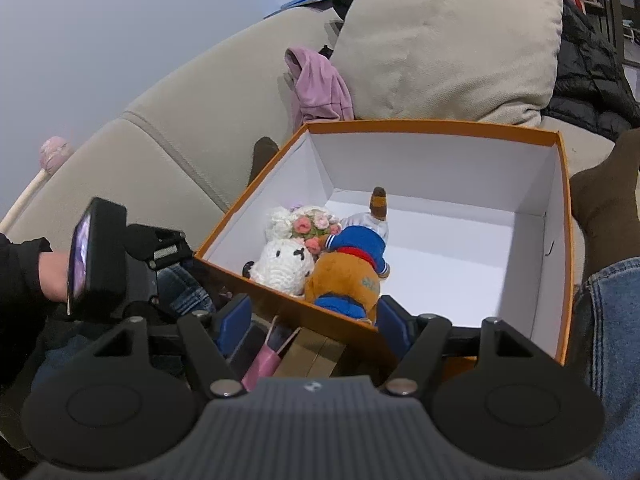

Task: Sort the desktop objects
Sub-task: 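Grasp the dark perfume box with the left gripper and lift it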

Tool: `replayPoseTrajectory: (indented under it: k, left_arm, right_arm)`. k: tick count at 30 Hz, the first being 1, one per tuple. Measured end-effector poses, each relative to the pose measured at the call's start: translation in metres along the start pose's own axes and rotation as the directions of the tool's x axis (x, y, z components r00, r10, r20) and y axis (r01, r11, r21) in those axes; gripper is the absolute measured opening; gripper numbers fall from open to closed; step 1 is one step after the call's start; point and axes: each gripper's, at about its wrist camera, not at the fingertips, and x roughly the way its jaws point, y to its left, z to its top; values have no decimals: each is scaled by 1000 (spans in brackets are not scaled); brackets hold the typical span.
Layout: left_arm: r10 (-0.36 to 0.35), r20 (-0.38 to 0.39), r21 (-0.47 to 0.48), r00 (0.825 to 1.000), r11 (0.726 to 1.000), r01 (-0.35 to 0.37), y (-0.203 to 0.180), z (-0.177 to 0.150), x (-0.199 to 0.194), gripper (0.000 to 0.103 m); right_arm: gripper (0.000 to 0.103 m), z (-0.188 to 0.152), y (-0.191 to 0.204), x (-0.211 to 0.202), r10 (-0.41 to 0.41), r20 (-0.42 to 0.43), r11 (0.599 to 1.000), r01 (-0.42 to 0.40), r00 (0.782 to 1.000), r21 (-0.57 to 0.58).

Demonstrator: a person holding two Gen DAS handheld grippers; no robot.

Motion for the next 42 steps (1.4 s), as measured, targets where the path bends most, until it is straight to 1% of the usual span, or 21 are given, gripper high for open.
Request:
replayPoseTrajectory:
  k: [3, 6, 7, 9, 10, 11, 13, 14, 15, 16, 17, 18, 19, 21, 27, 30, 32, 35, 38, 40, 42]
  left_arm:
    - [16, 17, 11, 1000, 1000, -17, -2, -2, 10, 72]
    - [19, 33, 48, 999, 999, -21, -3, 2, 16, 74]
    - [21, 37, 58, 999, 998, -23, 1, 6, 18, 75]
    - [46, 42, 85, 998, 995, -50, 0, 6, 22, 91]
    - [57, 48, 100, 997, 993, -61, -1, 10, 23, 92]
    - [50, 47, 102, 998, 993, -55, 0, 11, 25, 92]
    - [33, 46, 72, 998, 997, -37, 6, 12, 27, 92]
    - [25, 47, 54, 999, 998, -28, 9, 12, 28, 89]
    - [14, 49, 42, 999, 999, -16, 11, 12, 27, 83]
    - [3, 51, 27, 999, 1000, -4, 12, 11, 26, 79]
    - [1, 58, 16, 998, 1000, -2, 13, 10, 23, 72]
    - [2, 65, 7, 998, 1000, -3, 13, 8, 21, 68]
    - [4, 68, -2, 998, 1000, -4, 13, 7, 19, 66]
    - [9, 84, -34, 996, 999, -6, 16, 9, 15, 56]
    - [53, 158, -121, 986, 992, -34, 23, 8, -9, 39]
    - [103, 187, -171, 977, 983, -71, 29, 10, -21, 33]
    - [156, 175, -200, 972, 972, -120, 31, 11, -23, 31]
    - [209, 148, -229, 967, 958, -172, 34, 13, -18, 28]
    - [194, 148, -265, 970, 953, -150, 49, 12, -5, 27]
    - [203, 153, -275, 967, 949, -155, 48, 12, -8, 26]
    - [192, 157, -308, 969, 941, -137, 51, 9, -15, 26]
  right_arm:
    - [72, 0, -4, 5, -4, -2, 1000, 4, 1000, 14]
    - [72, 1, -7, 11, -7, -10, 1000, 7, 1000, 23]
    - [72, 1, -8, 12, -9, -12, 1000, 9, 1000, 24]
    - [73, 1, -9, 14, -12, -16, 1000, 12, 1000, 21]
    - [73, 1, -9, 15, -11, -16, 1000, 12, 1000, 20]
    - [74, 1, -9, 16, -11, -16, 1000, 11, 1000, 19]
    - [74, 1, -9, 16, -10, -15, 1000, 10, 1000, 20]
    - [74, 1, -9, 17, -10, -15, 1000, 10, 1000, 20]
    - [74, 0, -10, 17, -12, -14, 1000, 12, 1000, 18]
    - [74, 0, -9, 18, -16, -13, 1000, 17, 1000, 14]
    - [74, -1, -9, 18, -23, -11, 1000, 23, 1000, 8]
    - [74, -1, -8, 17, -28, -9, 1000, 28, 1000, 2]
    - [74, -2, -8, 17, -31, -7, 1000, 31, 999, -3]
    - [74, -3, -7, 16, -35, -1, 999, 35, 999, -6]
    - [74, -5, -3, 9, -42, 18, 999, 43, 999, -24]
    - [74, -7, 1, 5, -43, 29, 998, 44, 999, -39]
    - [74, -7, 5, 2, -43, 37, 998, 44, 998, -47]
    - [74, -8, 10, -1, -51, 42, 997, 53, 998, -51]
    - [73, -9, 16, -2, -65, 43, 996, 67, 997, -64]
    - [70, -8, 20, -3, -73, 44, 994, 76, 996, -73]
    - [67, -8, 25, -4, -76, 41, 994, 79, 996, -74]
